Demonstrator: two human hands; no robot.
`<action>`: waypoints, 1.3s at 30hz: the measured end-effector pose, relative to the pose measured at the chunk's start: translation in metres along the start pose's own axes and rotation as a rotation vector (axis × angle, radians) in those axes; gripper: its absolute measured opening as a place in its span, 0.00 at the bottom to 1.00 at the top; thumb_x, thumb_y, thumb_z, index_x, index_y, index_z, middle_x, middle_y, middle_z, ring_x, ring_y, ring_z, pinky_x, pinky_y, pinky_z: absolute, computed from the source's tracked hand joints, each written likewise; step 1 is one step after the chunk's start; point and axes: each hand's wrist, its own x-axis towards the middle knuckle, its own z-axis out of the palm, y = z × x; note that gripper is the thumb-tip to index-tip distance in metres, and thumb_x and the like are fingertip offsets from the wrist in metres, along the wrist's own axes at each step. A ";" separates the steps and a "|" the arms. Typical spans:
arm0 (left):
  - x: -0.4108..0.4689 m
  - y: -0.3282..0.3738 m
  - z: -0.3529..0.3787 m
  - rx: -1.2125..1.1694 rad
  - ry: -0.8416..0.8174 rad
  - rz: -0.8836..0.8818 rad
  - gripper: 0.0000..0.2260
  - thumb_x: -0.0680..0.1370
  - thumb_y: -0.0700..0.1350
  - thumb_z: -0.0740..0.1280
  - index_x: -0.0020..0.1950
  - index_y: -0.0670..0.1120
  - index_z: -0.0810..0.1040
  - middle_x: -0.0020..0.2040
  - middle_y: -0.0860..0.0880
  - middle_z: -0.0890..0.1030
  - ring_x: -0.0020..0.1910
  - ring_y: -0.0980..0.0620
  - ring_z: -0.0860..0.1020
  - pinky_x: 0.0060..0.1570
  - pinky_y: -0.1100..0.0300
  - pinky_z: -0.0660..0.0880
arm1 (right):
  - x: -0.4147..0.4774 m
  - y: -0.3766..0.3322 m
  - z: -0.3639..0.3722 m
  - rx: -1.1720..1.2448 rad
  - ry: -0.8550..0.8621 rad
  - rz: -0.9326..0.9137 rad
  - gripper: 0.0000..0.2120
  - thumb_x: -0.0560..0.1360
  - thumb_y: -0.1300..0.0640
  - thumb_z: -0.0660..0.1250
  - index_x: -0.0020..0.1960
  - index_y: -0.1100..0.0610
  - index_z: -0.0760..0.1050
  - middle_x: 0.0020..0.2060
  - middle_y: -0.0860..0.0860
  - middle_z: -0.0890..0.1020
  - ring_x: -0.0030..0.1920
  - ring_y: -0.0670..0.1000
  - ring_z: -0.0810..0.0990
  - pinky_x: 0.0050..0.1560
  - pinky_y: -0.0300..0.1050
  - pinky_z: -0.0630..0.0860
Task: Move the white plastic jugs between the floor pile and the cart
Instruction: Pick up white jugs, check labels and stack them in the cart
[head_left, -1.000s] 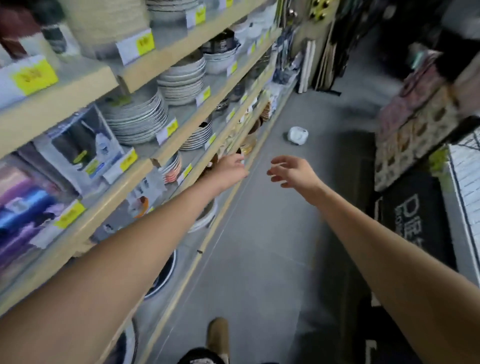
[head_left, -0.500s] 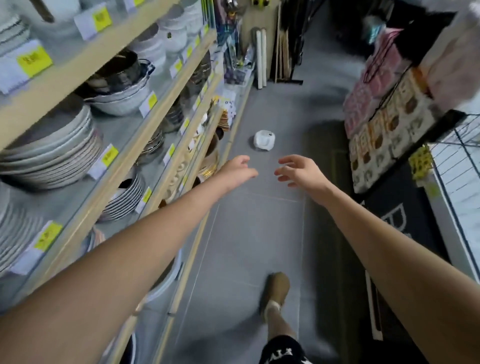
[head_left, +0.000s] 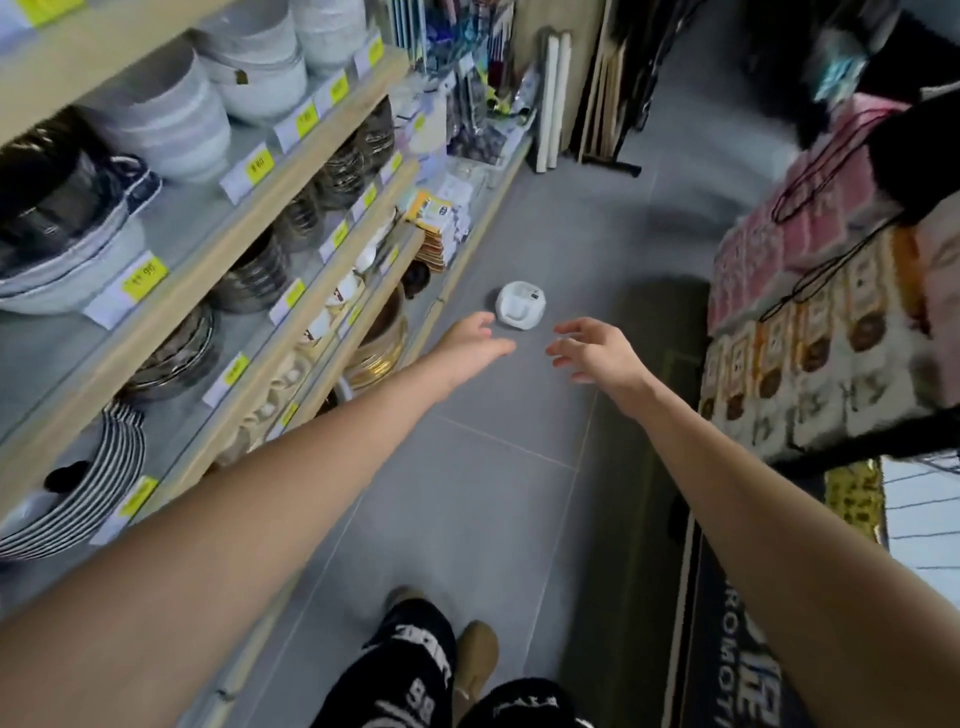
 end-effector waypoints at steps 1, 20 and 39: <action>0.014 0.005 0.002 -0.020 0.010 -0.004 0.26 0.78 0.47 0.66 0.75 0.48 0.62 0.73 0.49 0.67 0.69 0.51 0.69 0.63 0.55 0.66 | 0.015 -0.002 -0.006 -0.003 -0.007 0.004 0.11 0.77 0.63 0.64 0.59 0.58 0.73 0.50 0.56 0.81 0.43 0.51 0.78 0.38 0.40 0.71; 0.377 0.122 -0.002 -0.151 0.046 -0.170 0.25 0.79 0.45 0.66 0.74 0.45 0.64 0.70 0.46 0.70 0.66 0.50 0.71 0.49 0.65 0.65 | 0.390 -0.049 -0.103 -0.091 -0.084 0.169 0.14 0.77 0.62 0.65 0.62 0.58 0.73 0.53 0.57 0.80 0.43 0.51 0.79 0.36 0.40 0.70; 0.626 0.171 0.055 -0.332 0.184 -0.423 0.22 0.78 0.42 0.67 0.71 0.44 0.67 0.64 0.52 0.73 0.63 0.54 0.72 0.53 0.66 0.65 | 0.672 -0.023 -0.180 -0.116 -0.320 0.289 0.18 0.77 0.64 0.65 0.66 0.64 0.71 0.50 0.58 0.78 0.47 0.53 0.74 0.39 0.38 0.70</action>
